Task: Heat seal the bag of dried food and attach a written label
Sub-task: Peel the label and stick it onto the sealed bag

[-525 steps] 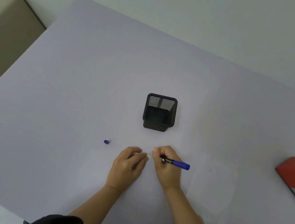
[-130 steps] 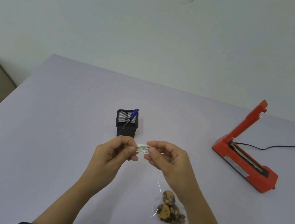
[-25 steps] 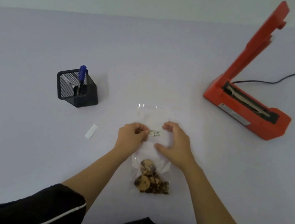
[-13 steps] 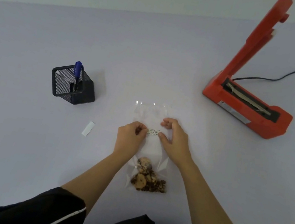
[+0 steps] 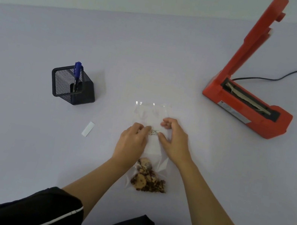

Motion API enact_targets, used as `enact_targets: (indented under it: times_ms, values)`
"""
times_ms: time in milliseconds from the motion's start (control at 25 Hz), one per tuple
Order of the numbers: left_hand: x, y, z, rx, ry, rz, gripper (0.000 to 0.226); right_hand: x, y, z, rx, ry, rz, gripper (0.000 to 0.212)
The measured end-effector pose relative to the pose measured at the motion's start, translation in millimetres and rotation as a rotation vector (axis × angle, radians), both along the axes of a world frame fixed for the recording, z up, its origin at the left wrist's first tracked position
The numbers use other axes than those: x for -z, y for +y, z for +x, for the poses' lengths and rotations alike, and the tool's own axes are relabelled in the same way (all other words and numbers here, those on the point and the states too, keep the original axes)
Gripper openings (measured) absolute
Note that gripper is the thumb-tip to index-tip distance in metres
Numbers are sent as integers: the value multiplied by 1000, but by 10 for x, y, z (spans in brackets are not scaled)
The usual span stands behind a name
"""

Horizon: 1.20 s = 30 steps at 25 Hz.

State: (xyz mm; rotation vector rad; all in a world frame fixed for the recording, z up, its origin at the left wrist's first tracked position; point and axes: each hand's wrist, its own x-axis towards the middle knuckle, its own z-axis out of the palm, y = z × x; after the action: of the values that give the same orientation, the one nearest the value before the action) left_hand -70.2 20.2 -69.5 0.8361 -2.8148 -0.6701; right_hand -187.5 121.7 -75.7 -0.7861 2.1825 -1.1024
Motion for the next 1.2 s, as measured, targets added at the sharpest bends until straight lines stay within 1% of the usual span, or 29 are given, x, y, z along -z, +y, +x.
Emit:
enact_targets:
  times_ms: [80,120,200,320,480,680,840,960,1000,1040,1120,1160,1200]
  values:
    - [79,-9,107,125,-98,-180,35,12,-7,8,-4,4,-4,40]
    - [79,-13,121,144,-160,-213,42,15,-9,9,-4,5,-2,39]
    - [42,-42,94,145,-217,-196,46,30,-10,-1,-4,7,6,38]
    - [0,-77,91,140,-205,-177,39,46,-28,19,10,34,9,35]
    - [36,-33,160,104,-256,-164,40,69,-88,97,88,115,72,33]
    - [83,-74,225,124,-224,-200,46,84,-99,129,103,150,90,33]
    - [104,-84,253,106,-204,-170,49,88,-99,130,100,154,100,34]
    - [110,-95,221,108,-204,-111,49,82,-109,124,98,167,110,35]
    - [106,-83,234,102,-196,-82,49,62,-107,110,93,138,99,35]
    - [89,-81,238,92,-164,-43,49,1,-105,89,102,57,65,36]
    - [9,-98,224,20,-46,121,49,-175,-52,43,164,-164,-63,38]
    - [-54,-98,232,-55,16,222,49,-266,2,27,225,-197,-122,38]
    - [-136,-89,253,-162,64,299,47,-362,69,30,294,-175,-150,37]
